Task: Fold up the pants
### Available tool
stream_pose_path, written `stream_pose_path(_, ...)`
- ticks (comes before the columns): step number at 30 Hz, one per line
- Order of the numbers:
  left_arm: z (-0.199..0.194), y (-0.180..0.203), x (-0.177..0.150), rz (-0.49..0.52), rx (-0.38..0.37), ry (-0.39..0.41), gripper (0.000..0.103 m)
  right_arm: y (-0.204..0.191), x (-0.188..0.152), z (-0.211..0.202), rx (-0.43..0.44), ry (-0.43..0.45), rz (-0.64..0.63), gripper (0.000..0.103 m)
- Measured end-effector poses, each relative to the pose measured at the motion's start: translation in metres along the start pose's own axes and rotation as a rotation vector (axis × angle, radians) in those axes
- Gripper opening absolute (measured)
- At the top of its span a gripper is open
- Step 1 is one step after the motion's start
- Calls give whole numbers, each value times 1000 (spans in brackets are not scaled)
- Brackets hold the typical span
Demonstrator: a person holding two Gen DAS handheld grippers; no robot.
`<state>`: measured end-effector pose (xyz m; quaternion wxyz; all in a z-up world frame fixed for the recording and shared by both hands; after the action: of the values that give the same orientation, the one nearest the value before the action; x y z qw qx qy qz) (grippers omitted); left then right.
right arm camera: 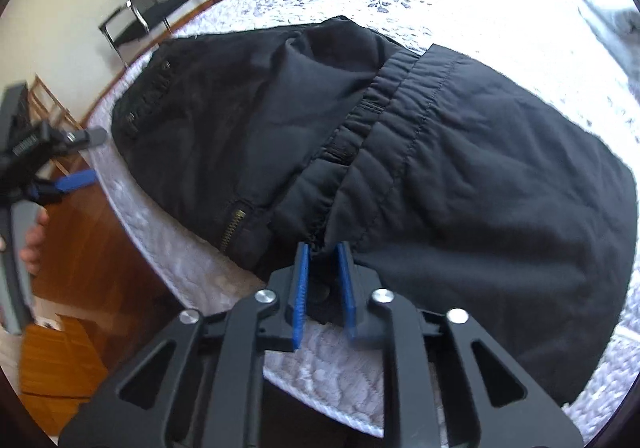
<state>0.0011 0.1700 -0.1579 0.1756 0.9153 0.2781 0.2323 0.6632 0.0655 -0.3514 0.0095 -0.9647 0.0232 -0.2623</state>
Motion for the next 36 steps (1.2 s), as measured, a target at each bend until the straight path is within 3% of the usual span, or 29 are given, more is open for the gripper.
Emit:
stream_pose_path(4, 0, -6, 4, -18, 9, 5, 99, 6, 2, -17, 51, 23, 34, 27)
stream_pose_path(7, -2, -18, 7, -70, -5, 16, 99, 18, 3, -36, 85, 66, 89, 40)
stream_pose_path(9, -2, -29, 10, -121, -18, 21, 99, 32, 1, -52, 91, 97, 136, 40)
stream_pose_path(15, 2, -65, 23, -287, -110, 51, 99, 93, -17, -92, 38, 174, 286, 42)
stream_pose_path(22, 15, -88, 52, -391, -191, 84, 99, 153, -50, -116, -16, 222, 467, 42)
stream_pose_path(26, 24, -84, 63, -398, -211, 85, 99, 166, -58, -121, -38, 243, 512, 42)
stream_pose_path(30, 34, -83, 68, -435, -279, 76, 99, 171, -59, -119, -39, 239, 526, 42)
stream_pose_path(32, 39, -86, 68, -468, -287, 76, 99, 171, -59, -116, -32, 231, 534, 49)
stream_pose_path(36, 39, -96, 63, -521, -354, 97, 99, 164, -56, -110, -24, 222, 519, 49)
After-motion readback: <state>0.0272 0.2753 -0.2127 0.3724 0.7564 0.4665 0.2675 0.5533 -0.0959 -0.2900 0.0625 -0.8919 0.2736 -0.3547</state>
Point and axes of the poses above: each gripper's, at about its wrist camera, not at the fingertips, and z roughly the way its jaws point, y to its right, x to its top, the point moved 4 cm from there along z, roughly the way its jaws point
